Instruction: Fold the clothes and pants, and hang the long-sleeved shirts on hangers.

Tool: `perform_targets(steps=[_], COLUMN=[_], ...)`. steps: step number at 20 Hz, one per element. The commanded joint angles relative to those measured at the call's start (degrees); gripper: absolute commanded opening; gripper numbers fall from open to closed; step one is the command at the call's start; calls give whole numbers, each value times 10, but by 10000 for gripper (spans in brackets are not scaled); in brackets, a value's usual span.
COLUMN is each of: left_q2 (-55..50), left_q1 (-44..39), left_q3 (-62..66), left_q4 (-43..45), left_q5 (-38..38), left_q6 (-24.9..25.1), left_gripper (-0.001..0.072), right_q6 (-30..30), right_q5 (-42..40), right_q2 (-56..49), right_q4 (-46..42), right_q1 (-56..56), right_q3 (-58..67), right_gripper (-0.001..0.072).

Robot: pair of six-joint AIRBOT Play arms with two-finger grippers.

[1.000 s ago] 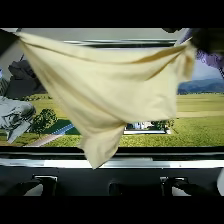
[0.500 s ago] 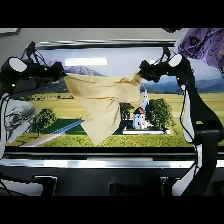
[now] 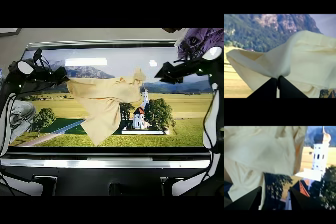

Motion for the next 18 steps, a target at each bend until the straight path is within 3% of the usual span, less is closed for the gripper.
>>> perform_targets(steps=[1,6,9,14,18], left_q2=[-1,-1,-1,-1,-1], left_q1=[1,1,1,0,0], left_q3=[1,1,1,1,1], left_q4=[0,1,1,0,0], left_q5=[-28,-36,-38,-41,-42], left_q6=[0,0,0,0,0], left_gripper=[14,14,14,14,14], right_q6=[-57,-113,-150,-133,-128], right_q5=[66,-52,-131,-254,-258], right_q2=[66,120,120,108,82], right_q4=[28,101,165,165,185], right_q1=[-35,38,101,191,213], right_q3=[-110,-376,-470,-500,-500], right_gripper=[422,422,422,425,425])
